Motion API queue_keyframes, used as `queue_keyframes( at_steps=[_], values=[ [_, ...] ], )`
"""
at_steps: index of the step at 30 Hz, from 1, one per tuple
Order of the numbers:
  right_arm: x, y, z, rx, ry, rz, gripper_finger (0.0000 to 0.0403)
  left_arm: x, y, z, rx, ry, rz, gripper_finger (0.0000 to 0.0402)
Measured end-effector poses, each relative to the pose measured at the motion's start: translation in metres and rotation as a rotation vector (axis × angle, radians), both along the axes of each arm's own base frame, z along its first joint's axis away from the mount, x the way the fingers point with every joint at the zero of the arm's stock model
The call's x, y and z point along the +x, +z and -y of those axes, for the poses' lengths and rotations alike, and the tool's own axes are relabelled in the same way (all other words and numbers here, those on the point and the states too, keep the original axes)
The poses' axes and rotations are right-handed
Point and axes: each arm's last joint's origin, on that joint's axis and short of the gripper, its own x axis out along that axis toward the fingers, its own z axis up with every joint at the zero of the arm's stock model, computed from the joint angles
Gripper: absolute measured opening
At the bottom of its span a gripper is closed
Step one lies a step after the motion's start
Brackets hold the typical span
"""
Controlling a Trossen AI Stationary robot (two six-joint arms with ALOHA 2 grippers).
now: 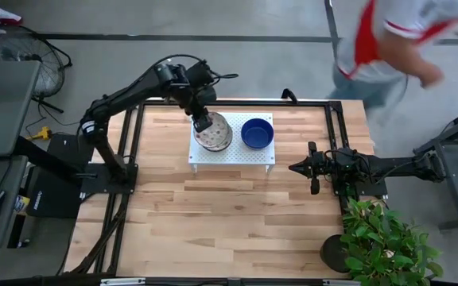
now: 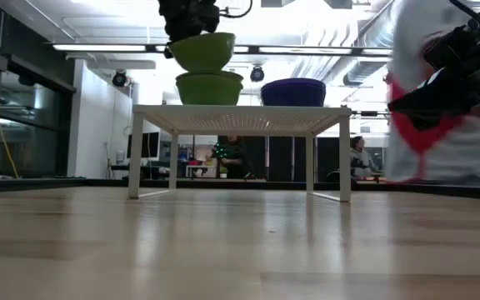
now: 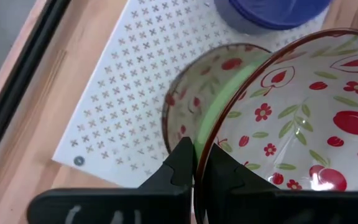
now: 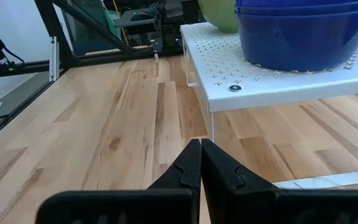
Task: Pick & Place Mini bowls
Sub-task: Stack the white patterned bowl on top of the white patterned bowls on the shelf
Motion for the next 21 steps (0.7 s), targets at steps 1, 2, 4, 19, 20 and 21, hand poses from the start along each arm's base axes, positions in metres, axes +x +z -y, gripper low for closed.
queue_keyframes(
  at_steps=[1,2,4,19,20,21],
  values=[
    [0.000,0.000,0.000,0.000,0.000,0.000,0.0000,0.002,-0.001,-0.001,-0.002,-0.005,-0.006,0.0006],
    [0.000,0.000,0.000,0.000,0.000,0.000,0.0000,0.002,-0.002,-0.004,-0.002,-0.007,-0.015,0.0006],
    [0.000,0.000,0.000,0.000,0.000,0.000,0.0000,0.002,-0.006,-0.006,-0.018,-0.019,-0.059,0.0006],
    [0.000,0.000,0.000,0.000,0.000,0.000,0.0000,0.009,-0.007,-0.008,-0.015,-0.037,-0.025,0.0006],
    [0.000,0.000,0.000,0.000,0.000,0.000,0.0000,0.011,-0.009,-0.009,-0.018,-0.037,-0.030,0.0006],
    [0.000,0.000,0.000,0.000,0.000,0.000,0.0000,0.013,-0.012,-0.010,-0.023,-0.037,-0.036,0.0006]
  ],
)
